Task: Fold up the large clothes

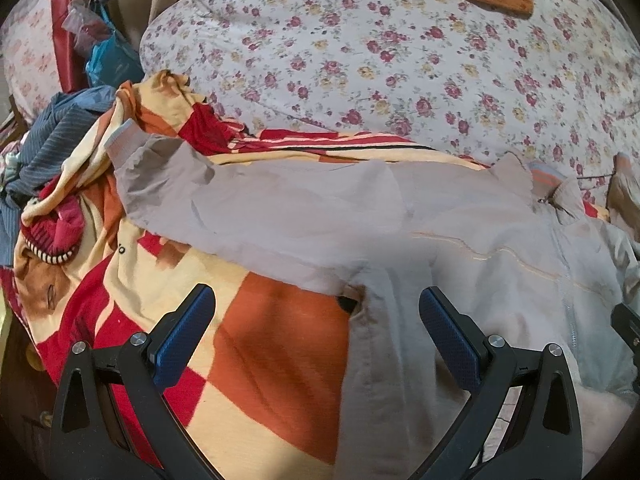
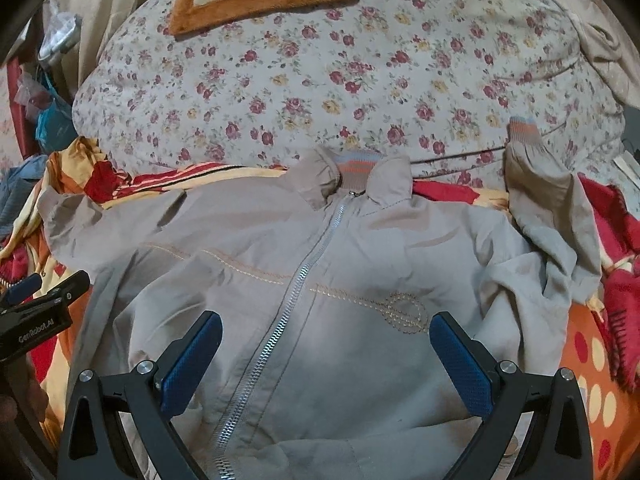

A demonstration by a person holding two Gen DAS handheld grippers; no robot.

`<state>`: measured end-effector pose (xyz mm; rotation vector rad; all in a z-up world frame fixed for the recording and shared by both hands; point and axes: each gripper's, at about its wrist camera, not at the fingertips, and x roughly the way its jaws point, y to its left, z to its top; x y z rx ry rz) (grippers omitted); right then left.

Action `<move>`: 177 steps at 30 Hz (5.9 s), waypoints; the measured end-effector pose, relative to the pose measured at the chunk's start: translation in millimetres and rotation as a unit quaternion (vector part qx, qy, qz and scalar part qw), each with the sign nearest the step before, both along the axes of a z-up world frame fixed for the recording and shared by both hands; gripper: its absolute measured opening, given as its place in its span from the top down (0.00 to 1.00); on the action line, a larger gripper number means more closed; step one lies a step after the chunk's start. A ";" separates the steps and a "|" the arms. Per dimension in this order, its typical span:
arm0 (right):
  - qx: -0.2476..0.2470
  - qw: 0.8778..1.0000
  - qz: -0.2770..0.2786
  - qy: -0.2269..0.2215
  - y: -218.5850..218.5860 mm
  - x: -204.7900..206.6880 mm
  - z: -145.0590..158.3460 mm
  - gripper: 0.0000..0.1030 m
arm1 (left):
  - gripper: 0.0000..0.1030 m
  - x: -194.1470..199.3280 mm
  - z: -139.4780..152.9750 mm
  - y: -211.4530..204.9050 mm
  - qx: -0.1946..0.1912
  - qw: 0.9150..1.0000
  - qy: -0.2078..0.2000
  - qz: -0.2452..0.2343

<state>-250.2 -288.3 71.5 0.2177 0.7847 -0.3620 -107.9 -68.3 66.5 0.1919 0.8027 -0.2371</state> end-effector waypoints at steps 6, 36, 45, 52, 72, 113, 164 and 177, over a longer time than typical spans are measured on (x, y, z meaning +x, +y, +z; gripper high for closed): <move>-0.019 0.999 0.014 -0.031 8.1 -6.3 18.1 0.00 | 0.01 13.8 -0.8 17.2 -0.013 0.999 0.012 0.032; 0.032 0.997 0.057 0.030 8.1 10.4 -10.6 0.00 | 0.25 250.7 -28.7 150.0 0.071 0.965 -0.007 0.251; 0.047 0.997 0.048 0.034 3.1 9.5 -13.5 0.00 | 0.92 221.4 -9.3 136.8 0.012 0.977 0.011 0.210; 0.040 0.998 0.039 0.002 2.0 -4.0 9.2 0.00 | 0.92 126.3 60.6 53.5 -0.065 0.995 -0.014 0.070; 0.158 0.980 -0.117 -0.022 -116.7 -56.5 13.6 0.00 | 0.85 -22.7 -8.9 -204.6 -0.097 0.962 0.149 -0.208; 0.115 0.984 -0.135 -0.002 -125.4 21.6 -10.3 0.70 | 0.33 44.6 7.1 17.7 -0.086 0.989 0.117 -0.005; 0.089 0.991 -0.023 0.099 -116.9 52.4 -39.1 0.47 | 0.31 42.7 -23.2 -42.5 -0.009 0.991 0.130 -0.033; 0.072 0.993 -0.078 0.046 -161.4 -11.6 12.3 0.29 | 0.31 32.6 -0.6 -34.0 -0.047 0.993 0.098 -0.034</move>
